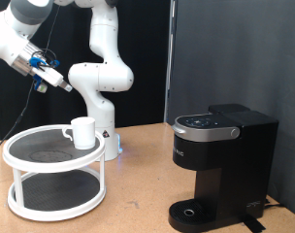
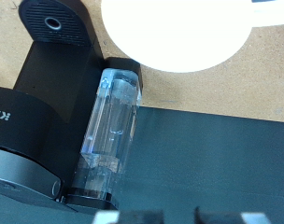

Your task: Make a cup of coffee with the keurig machine

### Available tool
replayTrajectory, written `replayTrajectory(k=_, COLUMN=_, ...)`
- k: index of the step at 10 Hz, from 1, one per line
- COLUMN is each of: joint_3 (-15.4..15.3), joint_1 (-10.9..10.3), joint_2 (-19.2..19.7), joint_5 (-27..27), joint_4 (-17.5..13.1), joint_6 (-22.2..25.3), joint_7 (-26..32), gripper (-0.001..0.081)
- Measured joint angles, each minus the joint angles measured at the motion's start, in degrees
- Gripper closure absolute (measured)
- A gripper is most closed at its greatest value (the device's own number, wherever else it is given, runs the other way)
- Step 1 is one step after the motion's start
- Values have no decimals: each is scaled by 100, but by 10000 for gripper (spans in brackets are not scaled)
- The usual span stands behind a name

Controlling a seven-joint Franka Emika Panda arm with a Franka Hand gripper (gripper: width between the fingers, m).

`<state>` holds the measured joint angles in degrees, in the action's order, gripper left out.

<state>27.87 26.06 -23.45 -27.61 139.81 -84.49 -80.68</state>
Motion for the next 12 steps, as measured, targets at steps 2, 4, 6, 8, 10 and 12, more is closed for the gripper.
replayTrajectory(k=2, joint_3=94, joint_1=2, joint_2=13, joint_5=-155, joint_4=67, joint_6=-282, joint_7=115, gripper=806)
replayTrajectory(k=4, joint_3=175, joint_1=1, joint_2=74, joint_5=-194, joint_4=144, joint_6=-368, joint_7=177, gripper=703)
replayTrajectory(k=6, joint_3=197, joint_1=1, joint_2=235, joint_5=-199, joint_4=191, joint_6=-382, joint_7=203, gripper=528)
replayTrajectory(k=8, joint_3=191, joint_1=-3, joint_2=447, joint_5=-200, joint_4=278, joint_6=-652, joint_7=231, gripper=343)
replayTrajectory(k=10, joint_3=162, joint_1=-11, joint_2=666, joint_5=-200, joint_4=406, joint_6=-1052, joint_7=361, gripper=100)
replayTrajectory(k=12, joint_3=141, joint_1=-37, joint_2=913, joint_5=-200, joint_4=481, joint_6=-1322, joint_7=508, gripper=79)
